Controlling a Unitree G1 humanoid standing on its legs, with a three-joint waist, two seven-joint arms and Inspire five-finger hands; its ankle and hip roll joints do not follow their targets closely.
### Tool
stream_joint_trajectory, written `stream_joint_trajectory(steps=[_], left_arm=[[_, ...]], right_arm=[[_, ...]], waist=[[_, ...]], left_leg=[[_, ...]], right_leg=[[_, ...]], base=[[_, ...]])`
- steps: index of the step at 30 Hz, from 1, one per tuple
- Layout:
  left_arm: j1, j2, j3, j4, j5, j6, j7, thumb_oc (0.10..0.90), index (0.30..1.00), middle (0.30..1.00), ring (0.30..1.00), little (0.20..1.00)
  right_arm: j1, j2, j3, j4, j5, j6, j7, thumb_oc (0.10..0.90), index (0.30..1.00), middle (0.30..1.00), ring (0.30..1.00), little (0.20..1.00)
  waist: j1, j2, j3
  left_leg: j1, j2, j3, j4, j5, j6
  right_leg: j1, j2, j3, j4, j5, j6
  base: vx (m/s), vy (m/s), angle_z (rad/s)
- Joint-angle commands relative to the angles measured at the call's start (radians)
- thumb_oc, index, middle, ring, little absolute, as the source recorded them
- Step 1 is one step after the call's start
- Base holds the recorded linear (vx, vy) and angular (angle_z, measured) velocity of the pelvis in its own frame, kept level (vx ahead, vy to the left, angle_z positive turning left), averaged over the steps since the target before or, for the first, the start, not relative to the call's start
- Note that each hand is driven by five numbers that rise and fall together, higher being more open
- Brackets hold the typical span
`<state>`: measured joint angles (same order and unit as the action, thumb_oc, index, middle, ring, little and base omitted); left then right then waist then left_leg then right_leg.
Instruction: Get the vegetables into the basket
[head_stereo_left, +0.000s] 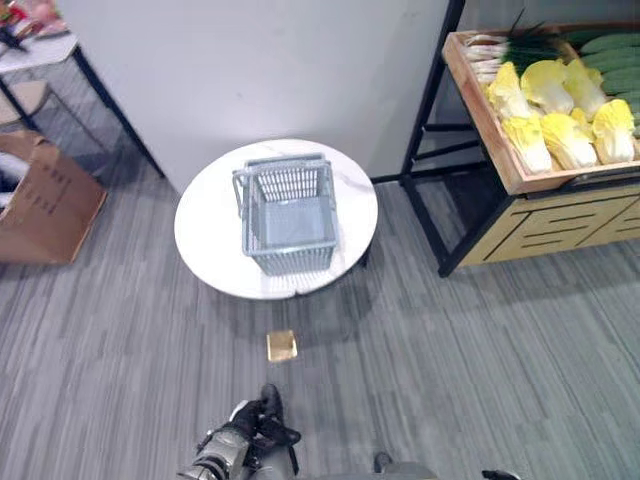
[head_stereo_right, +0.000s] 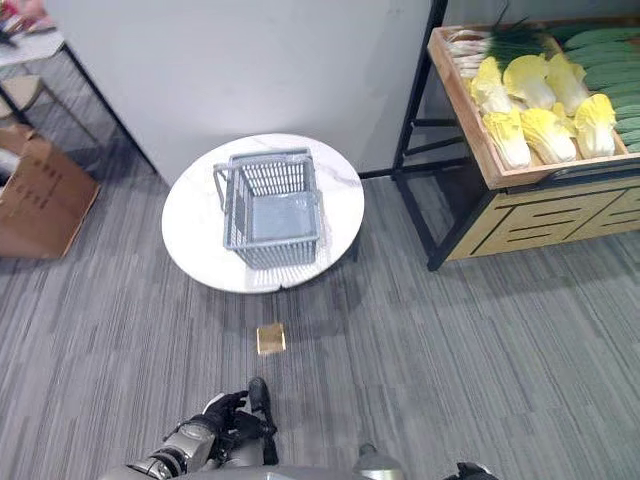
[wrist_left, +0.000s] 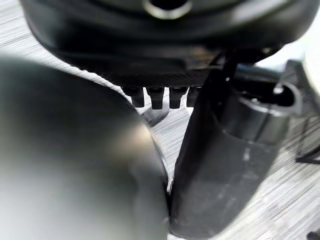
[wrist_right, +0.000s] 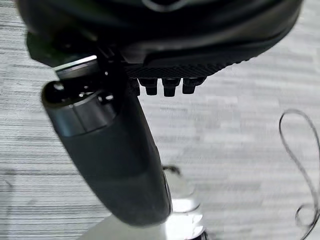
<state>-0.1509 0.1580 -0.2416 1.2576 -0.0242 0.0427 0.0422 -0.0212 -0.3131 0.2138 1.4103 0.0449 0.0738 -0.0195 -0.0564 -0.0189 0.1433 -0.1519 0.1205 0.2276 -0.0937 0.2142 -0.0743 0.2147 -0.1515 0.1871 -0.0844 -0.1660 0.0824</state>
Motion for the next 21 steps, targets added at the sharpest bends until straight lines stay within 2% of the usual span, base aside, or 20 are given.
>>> stream_joint_trajectory(steps=[1,2,3,4,7,8,9,10,11,12,13,15,17,19,21], left_arm=[[0.071,0.034,-0.011,0.013,-0.013,0.016,0.009,0.900,1.000,1.000,1.000,1.000],[0.071,0.041,-0.011,0.016,-0.007,0.018,0.011,0.900,1.000,1.000,1.000,1.000],[0.066,0.047,-0.020,0.017,0.015,0.023,0.014,0.900,1.000,1.000,1.000,1.000],[0.066,0.047,-0.020,0.017,0.015,0.023,0.014,0.900,1.000,1.000,1.000,1.000],[0.057,0.043,-0.047,0.011,0.042,0.028,0.006,0.900,1.000,1.000,1.000,1.000],[0.056,0.043,-0.047,0.011,0.042,0.028,0.006,0.900,1.000,1.000,1.000,1.000],[0.057,0.044,-0.046,0.012,0.043,0.030,0.005,0.900,1.000,1.000,1.000,1.000],[0.049,0.049,-0.044,0.011,0.037,0.031,0.007,0.900,1.000,1.000,1.000,1.000],[0.048,0.049,-0.043,0.011,0.037,0.031,0.006,0.900,1.000,1.000,1.000,1.000],[0.037,0.057,-0.043,0.013,0.036,0.035,0.009,0.900,1.000,1.000,1.000,1.000],[0.036,0.056,-0.042,0.013,0.036,0.035,0.009,0.900,1.000,1.000,1.000,1.000],[0.029,0.062,-0.047,0.016,0.047,0.039,0.005,0.900,1.000,1.000,1.000,1.000],[0.018,0.068,-0.048,0.025,0.055,0.041,0.004,0.900,1.000,1.000,1.000,1.000],[0.014,0.069,-0.045,0.035,0.057,0.039,0.007,0.900,1.000,1.000,1.000,1.000],[0.014,0.072,-0.043,0.042,0.067,0.039,0.008,0.900,1.000,1.000,1.000,1.000]], right_arm=[[-0.030,-0.036,0.006,-0.042,-0.012,0.004,-0.002,0.900,1.000,1.000,1.000,1.000],[-0.033,-0.034,0.011,-0.048,-0.013,0.004,0.001,0.900,1.000,1.000,1.000,1.000],[-0.040,-0.028,0.024,-0.063,-0.023,0.006,0.004,0.900,1.000,1.000,1.000,1.000],[-0.040,-0.028,0.024,-0.063,-0.023,0.007,0.004,0.900,1.000,1.000,1.000,1.000],[-0.057,-0.026,0.027,-0.087,-0.030,0.008,-0.001,0.900,1.000,1.000,1.000,1.000],[-0.057,-0.026,0.027,-0.087,-0.030,0.008,-0.001,0.900,1.000,1.000,1.000,1.000],[-0.059,-0.023,0.028,-0.087,-0.029,0.007,0.000,0.900,1.000,1.000,1.000,1.000],[-0.067,-0.020,0.032,-0.094,-0.035,0.008,0.001,0.900,1.000,1.000,1.000,1.000],[-0.068,-0.020,0.032,-0.094,-0.035,0.008,0.001,0.900,1.000,1.000,1.000,1.000],[-0.077,-0.017,0.036,-0.100,-0.036,0.009,-0.002,0.900,1.000,1.000,1.000,1.000],[-0.078,-0.017,0.036,-0.099,-0.036,0.009,-0.002,0.900,1.000,1.000,1.000,1.000],[-0.082,-0.013,0.034,-0.107,-0.031,0.011,-0.007,0.900,1.000,1.000,1.000,1.000],[-0.088,-0.008,0.036,-0.112,-0.021,0.010,-0.008,0.900,1.000,1.000,1.000,1.000],[-0.095,-0.006,0.040,-0.112,-0.020,0.009,-0.011,0.900,1.000,1.000,1.000,1.000],[-0.098,-0.003,0.045,-0.109,-0.017,0.008,-0.013,0.900,1.000,1.000,1.000,1.000]], waist=[[0.020,-0.017,0.015],[0.021,-0.026,0.006],[0.020,-0.037,-0.004],[0.023,-0.037,-0.005],[0.013,-0.045,-0.008],[0.017,-0.041,-0.009],[0.013,-0.044,-0.006],[0.015,-0.038,0.006],[0.018,-0.035,0.005],[0.005,-0.027,0.027],[0.008,-0.023,0.026],[-0.007,-0.016,0.044],[-0.023,-0.012,0.058],[-0.046,-0.005,0.072],[-0.069,-0.007,0.083]], left_leg=[[-0.081,0.039,0.015,0.026,0.066,-0.065],[-0.072,0.027,0.038,0.027,0.055,-0.055],[-0.054,0.008,0.084,0.021,0.039,-0.038],[-0.054,0.008,0.087,0.022,0.038,-0.037],[-0.028,-0.045,0.151,0.020,-0.008,-0.003],[-0.030,-0.039,0.154,0.019,-0.005,-0.004],[-0.016,-0.052,0.159,0.018,-0.023,0.004],[0.019,-0.057,0.173,0.013,-0.051,0.018],[0.017,-0.052,0.176,0.011,-0.048,0.017],[0.060,-0.061,0.176,0.007,-0.079,0.029],[0.058,-0.055,0.179,0.006,-0.076,0.028],[0.095,-0.058,0.182,0.006,-0.109,0.029],[0.121,-0.054,0.179,0.006,-0.125,0.014],[0.144,-0.049,0.166,0.006,-0.139,-0.002],[0.169,-0.054,0.140,0.006,-0.151,-0.010]], right_leg=[[0.067,0.027,0.027,0.099,0.092,0.043],[0.049,0.017,0.037,0.120,0.128,0.064],[0.015,0.004,0.050,0.149,0.190,0.092],[0.014,0.003,0.052,0.149,0.190,0.093],[-0.036,-0.038,0.022,0.226,0.307,0.146],[-0.040,-0.034,0.027,0.225,0.312,0.145],[-0.050,-0.043,0.018,0.255,0.337,0.156],[-0.095,-0.060,-0.031,0.333,0.385,0.169],[-0.099,-0.055,-0.028,0.331,0.390,0.168],[-0.147,-0.059,-0.066,0.420,0.410,0.161],[-0.150,-0.054,-0.063,0.417,0.416,0.160],[-0.219,-0.071,-0.117,0.444,0.413,0.145],[-0.282,-0.072,-0.160,0.383,0.366,0.126],[-0.331,-0.052,-0.189,0.288,0.301,0.116],[-0.388,-0.008,-0.157,0.187,0.290,0.111]], base=[[0.33,0.144,-0.51],[0.36,0.176,-0.61],[0.26,0.134,-0.50],[0.25,0.152,-0.42],[0.20,0.176,-0.28],[0.16,0.127,-0.19],[0.15,0.151,-0.29],[0.15,0.151,-0.28],[0.17,0.193,-0.33],[0.07,0.096,-0.29],[0.12,0.147,-0.35],[0.09,0.090,-0.13],[0.16,0.034,-0.11],[0.20,-0.009,-0.16],[0.22,-0.039,0.02]])
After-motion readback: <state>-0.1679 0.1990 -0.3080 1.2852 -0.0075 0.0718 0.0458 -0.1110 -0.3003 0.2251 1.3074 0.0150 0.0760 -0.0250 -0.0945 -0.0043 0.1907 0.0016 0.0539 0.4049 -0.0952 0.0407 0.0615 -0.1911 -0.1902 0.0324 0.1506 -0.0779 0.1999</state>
